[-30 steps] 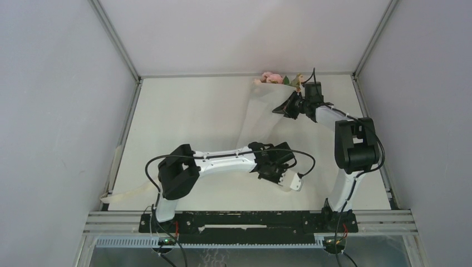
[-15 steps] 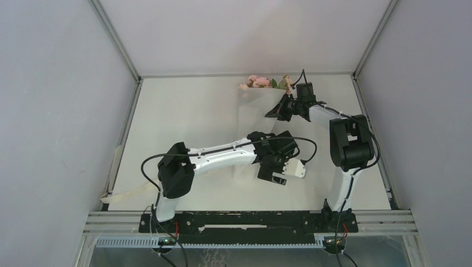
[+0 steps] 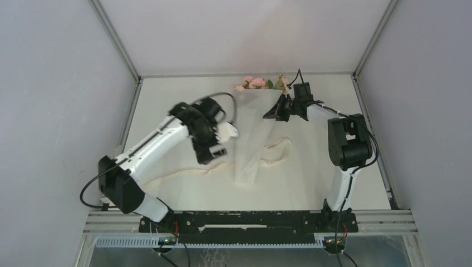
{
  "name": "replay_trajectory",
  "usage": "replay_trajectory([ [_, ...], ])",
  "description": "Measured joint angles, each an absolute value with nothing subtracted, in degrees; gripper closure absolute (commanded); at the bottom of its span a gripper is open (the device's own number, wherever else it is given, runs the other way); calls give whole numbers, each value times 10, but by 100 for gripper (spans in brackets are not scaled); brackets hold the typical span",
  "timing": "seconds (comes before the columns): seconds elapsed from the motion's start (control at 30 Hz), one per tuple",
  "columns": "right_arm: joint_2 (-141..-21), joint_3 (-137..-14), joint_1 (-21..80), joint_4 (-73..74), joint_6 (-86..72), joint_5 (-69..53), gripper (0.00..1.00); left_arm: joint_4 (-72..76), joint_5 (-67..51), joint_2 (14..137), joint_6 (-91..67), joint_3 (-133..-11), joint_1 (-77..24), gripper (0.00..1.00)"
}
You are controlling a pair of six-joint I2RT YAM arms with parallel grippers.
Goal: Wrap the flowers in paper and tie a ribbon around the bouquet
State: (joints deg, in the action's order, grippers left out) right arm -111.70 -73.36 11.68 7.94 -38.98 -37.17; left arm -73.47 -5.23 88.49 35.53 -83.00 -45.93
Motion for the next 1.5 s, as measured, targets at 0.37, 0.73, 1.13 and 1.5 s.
replay_trajectory([
  [0.37,-1119,-739,133,110,-369,-360,100,-612,17,725,454,-519,66,0],
  [0.73,-1119,-739,143,122,-363,-353,100,-472,-11,812,523,-407,83,27],
  [1.13,-1098,-739,187,135,-361,-348,100,-444,-36,771,467,-420,19,100],
  [1.5,-1080,-668,258,64,-398,-345,100,-531,-163,744,343,-707,-221,100],
])
